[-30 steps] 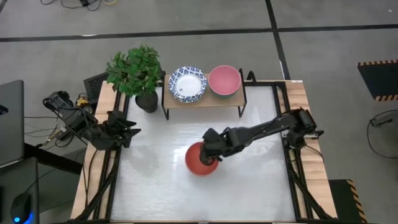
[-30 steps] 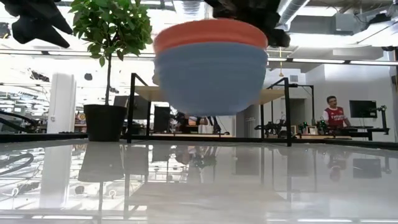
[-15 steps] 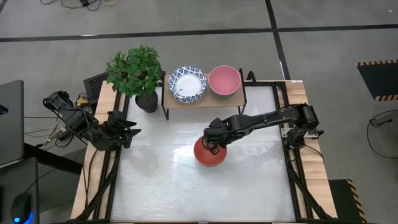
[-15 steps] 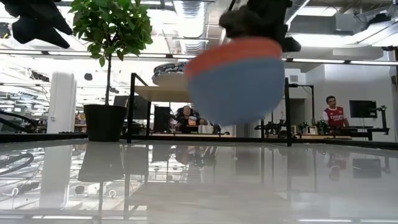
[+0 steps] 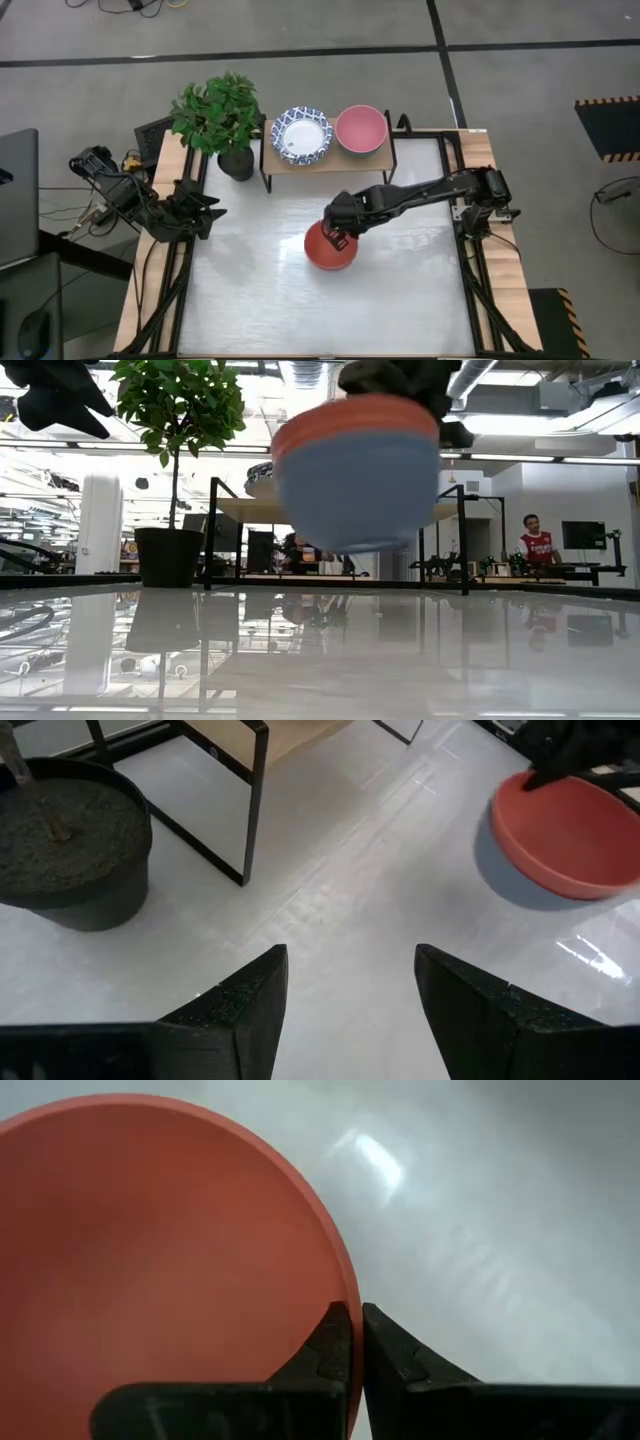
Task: Place and stack bowls onto a shelf
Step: Stack the orange bowl on top of the pink bowl on the shelf
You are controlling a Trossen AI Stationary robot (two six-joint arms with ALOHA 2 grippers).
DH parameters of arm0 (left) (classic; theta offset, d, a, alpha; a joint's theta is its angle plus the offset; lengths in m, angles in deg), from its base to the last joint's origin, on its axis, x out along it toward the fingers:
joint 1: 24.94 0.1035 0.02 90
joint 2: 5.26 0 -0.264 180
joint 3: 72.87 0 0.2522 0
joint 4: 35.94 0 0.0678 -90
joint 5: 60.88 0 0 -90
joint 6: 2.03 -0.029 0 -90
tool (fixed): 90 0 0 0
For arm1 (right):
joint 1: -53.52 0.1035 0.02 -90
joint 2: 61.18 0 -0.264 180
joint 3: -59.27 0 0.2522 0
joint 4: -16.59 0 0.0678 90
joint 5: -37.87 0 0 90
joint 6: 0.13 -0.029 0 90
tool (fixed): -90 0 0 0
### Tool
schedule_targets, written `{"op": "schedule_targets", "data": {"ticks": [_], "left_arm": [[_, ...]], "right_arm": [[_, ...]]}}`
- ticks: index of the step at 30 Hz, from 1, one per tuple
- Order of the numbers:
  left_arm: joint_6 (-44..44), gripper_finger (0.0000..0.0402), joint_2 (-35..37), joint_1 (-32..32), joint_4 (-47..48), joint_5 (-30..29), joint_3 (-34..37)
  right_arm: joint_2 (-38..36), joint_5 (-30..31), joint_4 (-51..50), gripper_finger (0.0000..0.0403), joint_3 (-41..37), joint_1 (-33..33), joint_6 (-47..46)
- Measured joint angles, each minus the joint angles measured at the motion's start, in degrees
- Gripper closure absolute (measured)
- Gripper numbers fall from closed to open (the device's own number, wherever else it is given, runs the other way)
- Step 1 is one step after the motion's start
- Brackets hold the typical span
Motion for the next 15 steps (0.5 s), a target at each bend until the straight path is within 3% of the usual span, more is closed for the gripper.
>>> {"op": "schedule_targets", "data": {"ticks": [10,15], "left_arm": [[0.84,0.0198,0.00,0.00,-0.83,-0.05,0.00],[1.74,0.0198,-0.58,0.02,-11.13,-0.17,0.00]], "right_arm": [[0.09,-3.13,0.56,0.0374,-0.11,-1.15,1.38],[-0.54,-2.54,3.51,0.0374,-0.11,-1.63,1.25]]}}
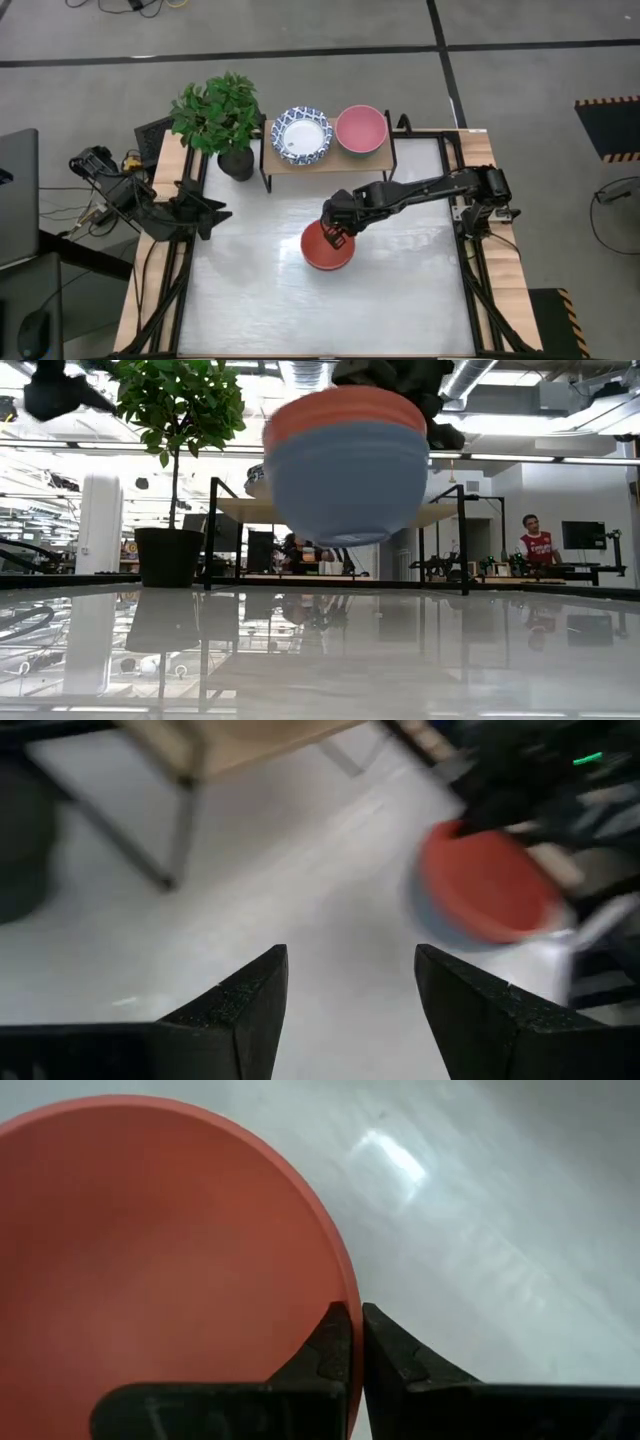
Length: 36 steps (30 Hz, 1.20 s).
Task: Place and stack bowls onto a shelf
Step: Stack the orange bowl on top of the pink bowl on the shelf
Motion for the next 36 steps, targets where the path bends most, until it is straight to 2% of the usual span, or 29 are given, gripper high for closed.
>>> {"op": "schedule_targets", "data": {"ticks": [6,11,15,24,30,36], "left_arm": [[-7.28,0.0198,-5.78,-0.02,-16.37,0.83,0.00],[-0.90,0.0198,-12.97,0.00,-17.83,-1.54,0.01],[3.34,0.0198,-19.34,0.00,-17.96,0.23,0.02],[0.50,0.0198,-30.59,2.27,-28.62,3.31,0.02],[-2.96,0.0198,-33.60,4.62,-35.77,6.71,0.03],[-2.41,0.0198,-32.73,4.79,-36.52,7.28,0.04]], "right_arm": [[-0.68,1.15,6.46,0.0374,0.00,-0.33,-0.13],[-0.68,1.03,10.08,0.0374,0.02,-0.14,-0.48],[-0.68,1.06,11.61,0.0374,0.02,-0.18,-0.63],[-0.68,1.06,16.13,0.0374,0.02,-0.37,-0.60],[-0.68,1.79,16.74,0.0374,0.02,-0.38,0.17],[-0.68,2.82,16.81,0.0374,0.02,-0.38,0.02]]}}
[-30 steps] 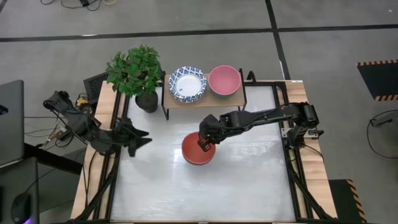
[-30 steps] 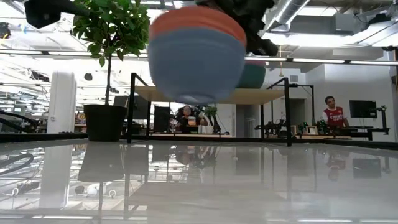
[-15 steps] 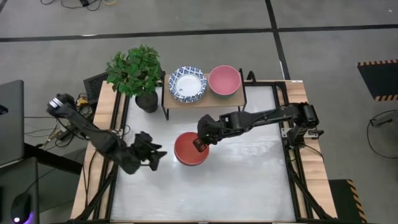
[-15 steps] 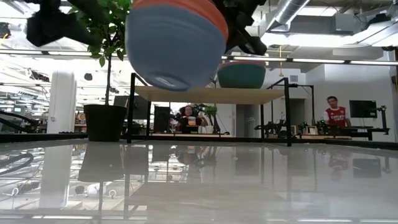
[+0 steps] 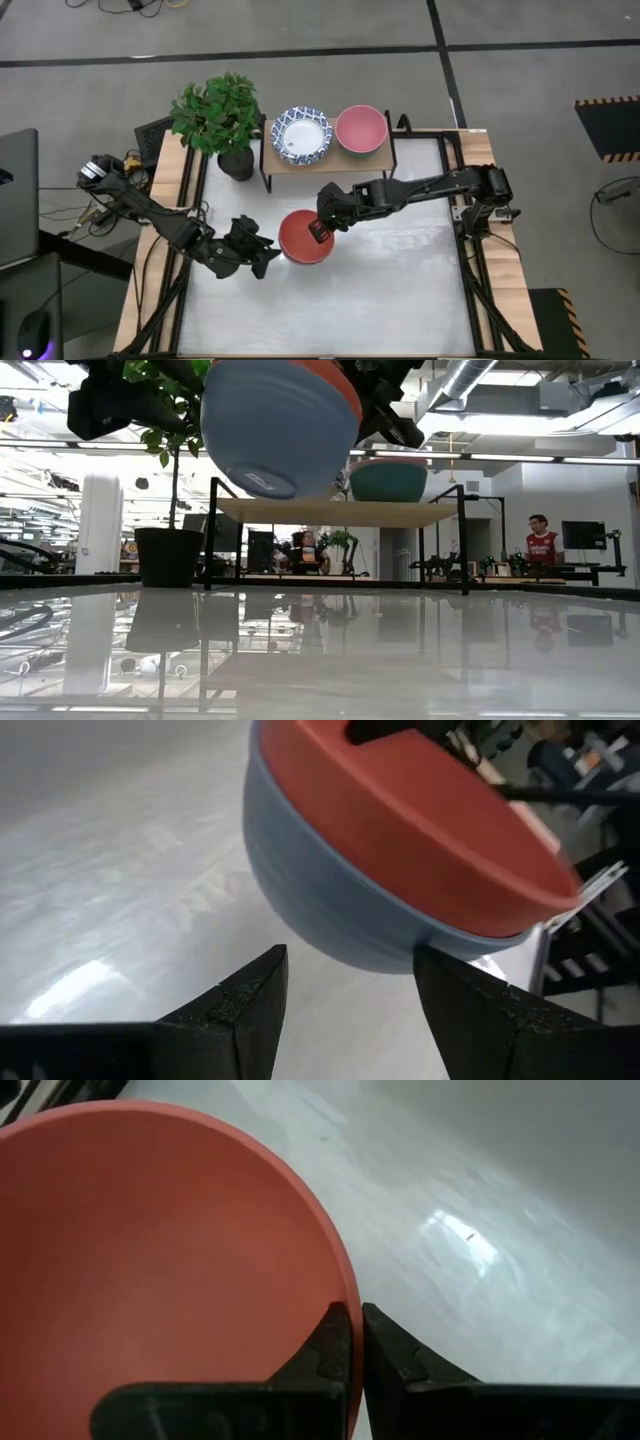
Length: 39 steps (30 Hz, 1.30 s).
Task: Place and stack bowls onto a shelf
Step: Stack the orange bowl on top of the pink bowl on the shelf
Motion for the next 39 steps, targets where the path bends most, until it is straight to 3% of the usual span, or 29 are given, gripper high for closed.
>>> {"op": "schedule_targets", "data": {"ticks": [16,31,39], "left_arm": [[4.92,0.0198,1.67,0.00,-0.30,1.10,0.00],[11.04,0.0198,1.67,0.00,0.27,-2.96,0.00],[16.36,0.0198,1.34,2.13,5.81,-4.12,-0.04]], "right_arm": [[0.07,2.06,0.37,0.0374,0.02,-1.39,0.37],[0.07,2.32,0.48,0.0374,0.02,-1.42,0.46],[0.07,2.69,0.77,0.0374,0.02,-1.40,0.49]]}}
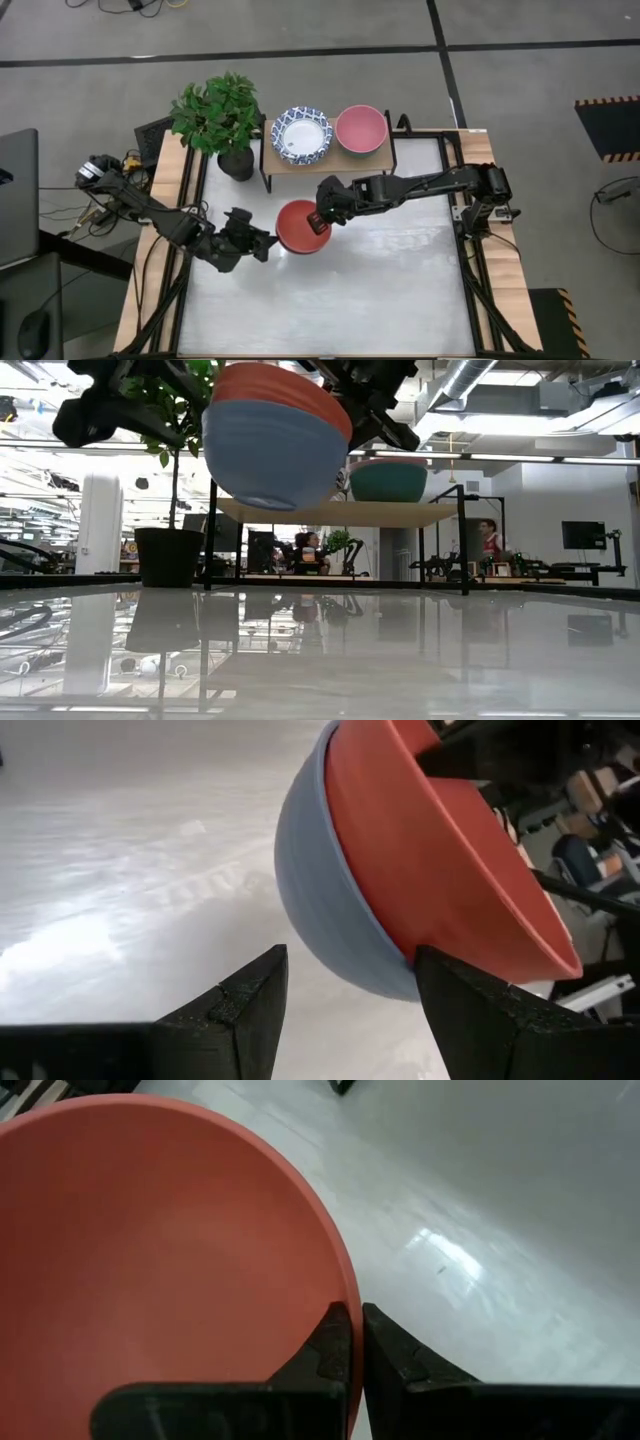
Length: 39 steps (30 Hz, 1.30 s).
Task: Place and stack bowls onto a shelf
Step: Stack the orange bowl on top of the pink bowl on the shelf
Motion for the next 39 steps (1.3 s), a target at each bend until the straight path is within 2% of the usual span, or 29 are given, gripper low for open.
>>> {"op": "schedule_targets", "data": {"ticks": [19,25,29,39], "left_arm": [[-4.16,0.0198,-0.20,3.66,2.35,2.57,-0.04],[-3.04,0.0198,-0.24,3.80,7.15,2.09,-0.04],[-3.07,0.0198,-0.24,3.77,7.92,1.98,-0.04],[-6.62,0.0198,-0.24,3.74,8.52,2.38,0.00]], "right_arm": [[0.07,0.17,1.28,0.0374,-0.02,-0.07,1.17],[0.07,-3.38,6.41,0.0374,0.06,0.11,0.96],[0.02,-3.44,8.38,0.0374,0.09,0.13,1.21],[-0.02,-3.35,8.30,0.0374,0.09,-0.39,-2.93]]}}
